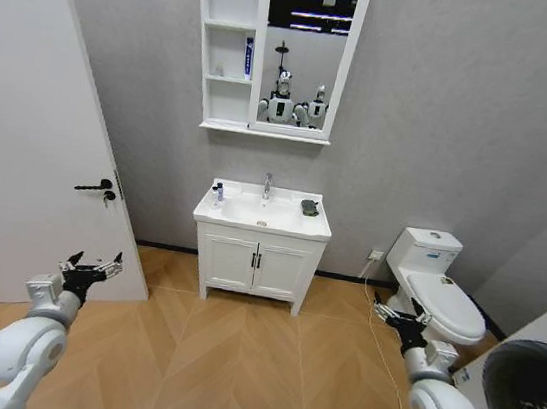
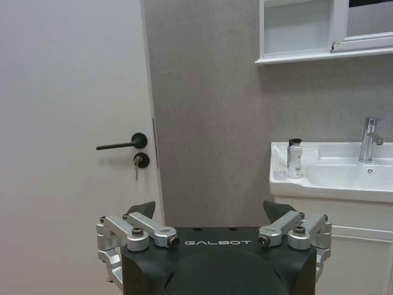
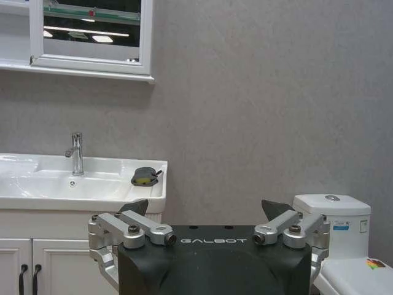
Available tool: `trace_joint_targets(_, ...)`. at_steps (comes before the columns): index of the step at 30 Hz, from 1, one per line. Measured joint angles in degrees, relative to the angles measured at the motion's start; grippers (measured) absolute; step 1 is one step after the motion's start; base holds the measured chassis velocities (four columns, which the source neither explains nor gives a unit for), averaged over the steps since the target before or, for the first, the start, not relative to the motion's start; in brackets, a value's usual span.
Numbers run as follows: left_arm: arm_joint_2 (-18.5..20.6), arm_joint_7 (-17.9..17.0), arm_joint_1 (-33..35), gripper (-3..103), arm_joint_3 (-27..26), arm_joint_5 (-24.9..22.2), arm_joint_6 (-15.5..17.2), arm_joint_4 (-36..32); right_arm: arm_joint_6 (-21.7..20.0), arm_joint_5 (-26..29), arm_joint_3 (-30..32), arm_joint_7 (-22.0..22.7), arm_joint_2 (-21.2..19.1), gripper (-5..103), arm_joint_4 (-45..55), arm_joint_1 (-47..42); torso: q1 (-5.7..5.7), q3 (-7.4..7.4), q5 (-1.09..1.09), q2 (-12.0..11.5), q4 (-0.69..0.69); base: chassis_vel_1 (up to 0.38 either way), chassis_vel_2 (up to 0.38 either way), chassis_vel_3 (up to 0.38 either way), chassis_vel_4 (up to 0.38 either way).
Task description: Move facial cleanser and shampoo from washbasin to cabinet, then wipe washbasin with towel.
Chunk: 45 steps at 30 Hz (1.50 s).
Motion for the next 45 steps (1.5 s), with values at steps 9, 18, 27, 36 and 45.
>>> trace_joint_targets(9, -0.23, 0.00, 0.16, 99, -0.53, 0.01, -0.02, -0.06, -0.05, 0.36, 0.48, 0.42, 0.58, 100, 0.94, -0.66, 0.00, 0.00, 0.00, 0.00, -0.01, 0.000, 0.000, 0.000, 0.000)
trace_joint_targets(18, -0.95, 0.48, 1.33, 99, -0.54, 0.92, -0.05, -0.92, 2.52, 0.86, 0.88, -0.57, 0.95, 100, 0.74, -1.09, 0.00, 0.00, 0.00, 0.00, -0.01, 0.000, 0.000, 0.000, 0.000)
trace_joint_targets(27, -1.31, 0.89, 2.07, 99, -1.40, 1.15, -0.21, -1.04, 1.90, 1.57, 0.68, -0.91, 0.50, 100, 1.35, -0.90, 0.00, 0.00, 0.00, 0.00, 0.00, 0.000, 0.000, 0.000, 0.000)
trace_joint_targets(36, -1.68, 1.12, 2.87, 99, -1.32, 1.94, -0.30, -1.40, 2.04, 2.34, 1.00, -1.80, 0.74, 100, 2.48, -1.83, 0.00, 0.00, 0.00, 0.00, 0.00, 0.000, 0.000, 0.000, 0.000)
trace_joint_targets(45, -1.71, 1.35, 3.87, 99, -1.51, 2.58, -0.40, -1.92, 2.45, 2.64, 0.35, -2.53, 1.40, 100, 2.32, -1.64, 0.00, 0.00, 0.00, -0.01, 0.00, 0.000, 0.000, 0.000, 0.000)
